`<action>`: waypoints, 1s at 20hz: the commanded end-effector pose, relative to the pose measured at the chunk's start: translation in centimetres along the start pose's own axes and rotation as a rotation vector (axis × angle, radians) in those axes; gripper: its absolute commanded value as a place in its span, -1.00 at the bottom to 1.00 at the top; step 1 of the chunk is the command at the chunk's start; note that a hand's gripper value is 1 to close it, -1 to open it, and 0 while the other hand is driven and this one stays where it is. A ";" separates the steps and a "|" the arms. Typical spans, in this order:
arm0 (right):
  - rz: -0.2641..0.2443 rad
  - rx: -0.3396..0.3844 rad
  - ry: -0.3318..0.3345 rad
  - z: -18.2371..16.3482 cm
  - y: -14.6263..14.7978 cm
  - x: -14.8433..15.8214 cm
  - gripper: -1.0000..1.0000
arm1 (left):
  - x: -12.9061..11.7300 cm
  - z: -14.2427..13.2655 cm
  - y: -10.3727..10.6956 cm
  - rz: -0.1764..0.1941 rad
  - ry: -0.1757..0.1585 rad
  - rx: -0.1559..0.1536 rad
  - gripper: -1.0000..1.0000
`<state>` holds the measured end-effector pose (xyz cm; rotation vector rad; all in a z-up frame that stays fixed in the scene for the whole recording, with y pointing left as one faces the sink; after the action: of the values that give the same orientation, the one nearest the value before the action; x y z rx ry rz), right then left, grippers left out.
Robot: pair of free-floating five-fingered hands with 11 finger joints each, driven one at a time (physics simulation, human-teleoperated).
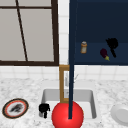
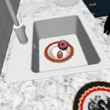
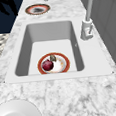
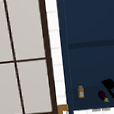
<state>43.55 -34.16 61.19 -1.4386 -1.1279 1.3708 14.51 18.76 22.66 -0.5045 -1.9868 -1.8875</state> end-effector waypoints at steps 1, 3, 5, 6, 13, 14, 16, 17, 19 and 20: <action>0.120 0.026 -0.083 0.8 -0.2 0.0 -1.00 | 0.0 0.0 0.0 0.000 0.000 0.000 0.00; 0.155 0.038 -0.095 1.6 -0.1 0.6 -1.00 | 0.0 0.0 0.0 0.000 0.000 0.000 0.00; 0.135 0.101 -0.108 1.5 -0.1 0.9 -1.00 | 0.0 0.0 0.0 0.000 0.000 0.000 0.00; 0.117 0.110 -0.111 1.5 -0.2 0.9 -1.00 | 0.0 0.0 0.0 0.000 0.000 0.000 0.00; -0.042 0.133 -0.077 1.8 -0.3 1.5 -1.00 | 0.0 0.0 0.0 0.000 0.000 0.000 0.00; -0.052 0.134 -0.076 1.8 -0.3 1.6 -1.00 | 0.0 0.0 0.0 0.000 0.000 0.000 0.00; -0.074 0.135 -0.074 1.8 -0.4 1.8 -1.00 | 0.0 0.0 0.0 0.000 0.000 0.000 0.00; -0.086 0.136 -0.073 1.8 -0.4 1.9 -1.00 | 0.0 0.0 0.0 0.000 0.000 0.000 0.00; -0.110 0.137 -0.071 1.8 -0.5 2.1 -1.00 | 0.0 0.0 0.0 0.000 0.000 0.000 0.00; -0.123 0.137 -0.071 1.8 -0.5 2.2 -1.00 | 0.0 0.0 0.0 0.000 0.000 0.000 0.00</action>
<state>41.72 -32.31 61.00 -1.3890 -1.0824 1.3867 14.51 18.76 22.66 -0.5045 -1.9868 -1.8875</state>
